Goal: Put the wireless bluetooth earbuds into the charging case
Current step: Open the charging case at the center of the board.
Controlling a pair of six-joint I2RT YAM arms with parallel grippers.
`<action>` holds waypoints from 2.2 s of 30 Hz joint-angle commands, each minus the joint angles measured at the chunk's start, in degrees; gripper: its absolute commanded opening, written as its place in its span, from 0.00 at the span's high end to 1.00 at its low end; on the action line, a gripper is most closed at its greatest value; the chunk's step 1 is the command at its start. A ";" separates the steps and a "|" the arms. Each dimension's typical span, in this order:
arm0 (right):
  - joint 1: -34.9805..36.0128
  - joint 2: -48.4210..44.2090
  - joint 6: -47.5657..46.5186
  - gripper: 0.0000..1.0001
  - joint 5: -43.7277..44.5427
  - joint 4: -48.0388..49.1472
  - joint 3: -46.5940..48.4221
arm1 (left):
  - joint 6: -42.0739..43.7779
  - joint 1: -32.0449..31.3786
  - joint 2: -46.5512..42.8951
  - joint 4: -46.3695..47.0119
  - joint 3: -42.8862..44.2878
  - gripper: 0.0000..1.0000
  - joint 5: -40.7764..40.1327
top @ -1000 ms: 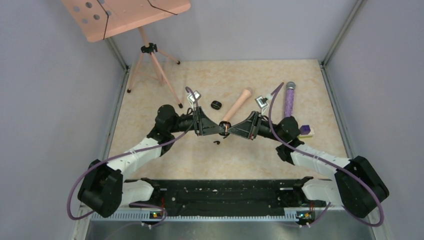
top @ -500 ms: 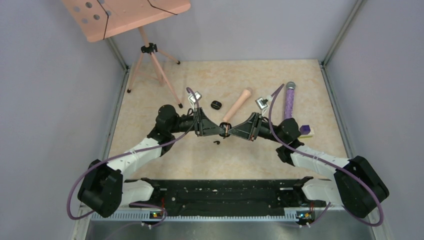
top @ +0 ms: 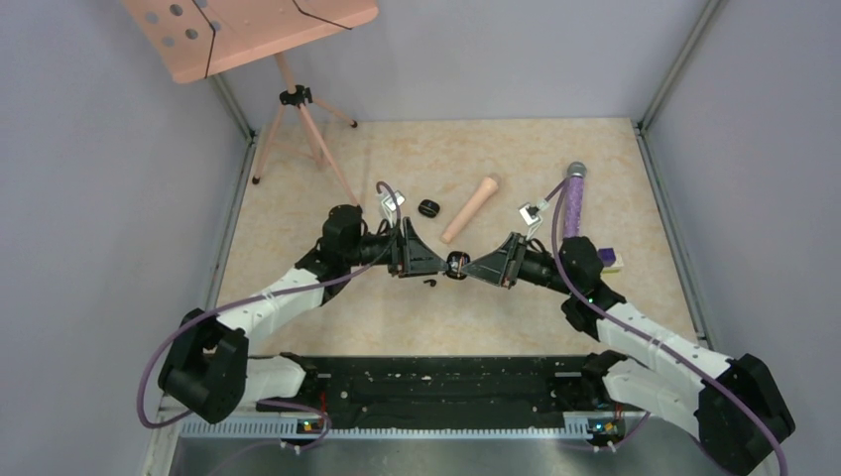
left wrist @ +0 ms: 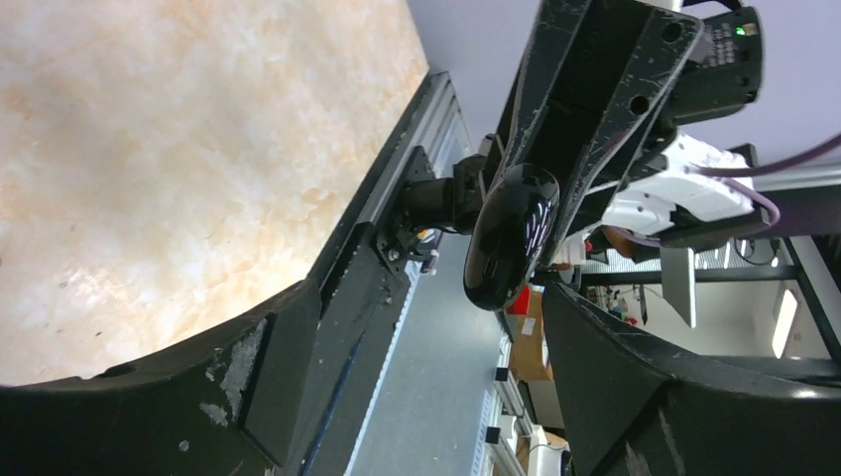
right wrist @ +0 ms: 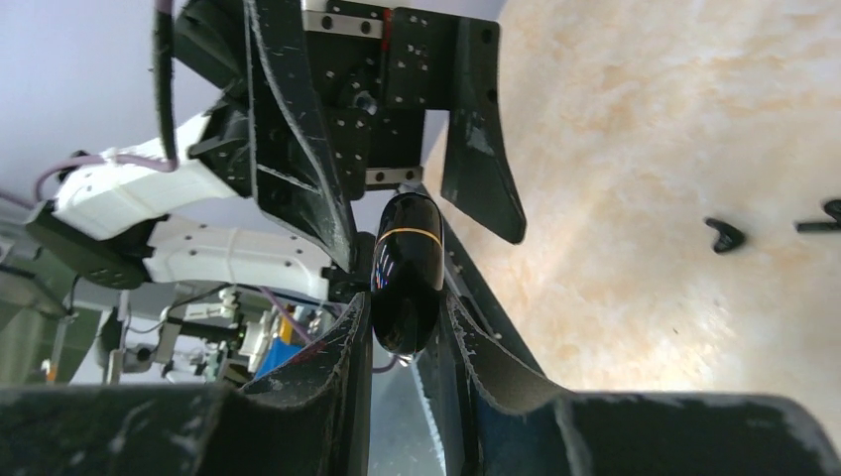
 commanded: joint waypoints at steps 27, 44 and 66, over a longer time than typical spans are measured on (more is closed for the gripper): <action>-0.96 -0.83 -1.70 1.00 -1.45 -5.75 4.83 | 9.81 -2.04 4.89 -10.88 5.97 0.14 -3.23; -0.99 -2.71 -0.97 1.00 -3.09 -7.06 4.96 | 13.36 -2.11 7.20 -16.38 7.69 0.14 -6.25; -14.52 -1.33 -7.54 1.00 -10.24 -17.03 0.57 | 22.80 -5.15 -1.34 -34.24 10.87 0.24 -28.67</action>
